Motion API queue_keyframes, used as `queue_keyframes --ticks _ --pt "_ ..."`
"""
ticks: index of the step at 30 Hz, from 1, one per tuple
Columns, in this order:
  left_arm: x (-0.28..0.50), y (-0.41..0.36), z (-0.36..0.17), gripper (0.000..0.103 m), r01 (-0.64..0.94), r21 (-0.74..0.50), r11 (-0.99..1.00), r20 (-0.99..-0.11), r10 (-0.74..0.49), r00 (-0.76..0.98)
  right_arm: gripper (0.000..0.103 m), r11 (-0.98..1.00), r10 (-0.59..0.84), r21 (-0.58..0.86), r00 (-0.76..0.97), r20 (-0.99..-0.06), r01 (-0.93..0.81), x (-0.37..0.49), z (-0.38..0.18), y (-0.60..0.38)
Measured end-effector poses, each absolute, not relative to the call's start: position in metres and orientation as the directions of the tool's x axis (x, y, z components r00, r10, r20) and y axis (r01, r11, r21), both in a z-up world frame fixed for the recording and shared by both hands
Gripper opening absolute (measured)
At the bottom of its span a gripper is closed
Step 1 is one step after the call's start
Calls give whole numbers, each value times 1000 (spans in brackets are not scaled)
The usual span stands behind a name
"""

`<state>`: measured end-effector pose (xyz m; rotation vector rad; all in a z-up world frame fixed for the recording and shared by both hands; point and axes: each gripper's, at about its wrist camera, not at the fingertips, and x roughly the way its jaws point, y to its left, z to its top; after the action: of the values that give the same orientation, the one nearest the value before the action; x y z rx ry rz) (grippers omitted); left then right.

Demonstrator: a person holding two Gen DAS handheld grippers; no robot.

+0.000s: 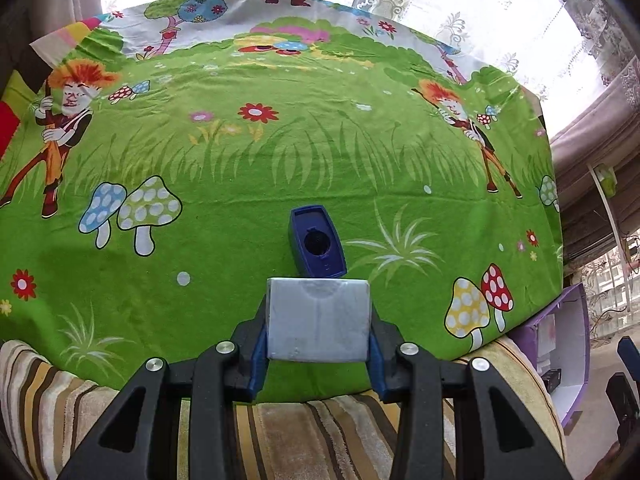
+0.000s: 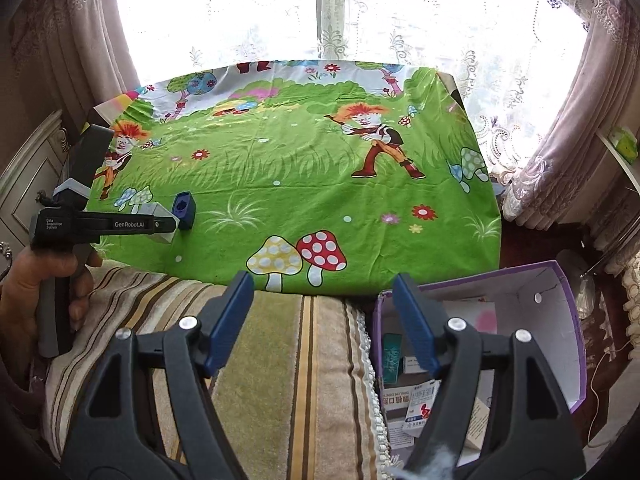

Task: Organize rigid objects
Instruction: 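Grasp the white cube with the left tool while the right tool grasps the blue holder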

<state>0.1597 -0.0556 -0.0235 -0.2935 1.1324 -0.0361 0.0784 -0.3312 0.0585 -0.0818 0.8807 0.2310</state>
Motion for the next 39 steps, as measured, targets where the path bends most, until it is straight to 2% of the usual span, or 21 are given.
queue_keyframes --ticks 5,11,28,32,34,36,39 --pt "141 -12 -4 41 -237 -319 918 -827 -147 543 76 952 198 8 596 -778 -306 95 56 -288" --pt "131 18 2 41 -313 -354 882 -793 -105 600 76 925 240 20 542 -805 -380 121 41 -229" --pt "122 44 -4 41 -369 -426 826 -763 -109 637 75 897 183 -11 393 -901 -442 194 -34 -115" --pt "122 42 -5 41 -369 -416 831 -764 -99 637 62 898 148 -22 350 -925 -439 203 -52 -110" --pt "122 39 -5 41 -366 -401 840 -767 -89 635 46 902 133 -14 310 -941 -431 210 -64 -110" --pt "123 36 -6 41 -364 -386 848 -772 -80 631 43 904 153 6 313 -937 -427 212 -63 -112" --pt "124 33 -6 41 -362 -371 855 -775 -70 628 29 897 158 0 320 -934 -442 209 -62 -112"
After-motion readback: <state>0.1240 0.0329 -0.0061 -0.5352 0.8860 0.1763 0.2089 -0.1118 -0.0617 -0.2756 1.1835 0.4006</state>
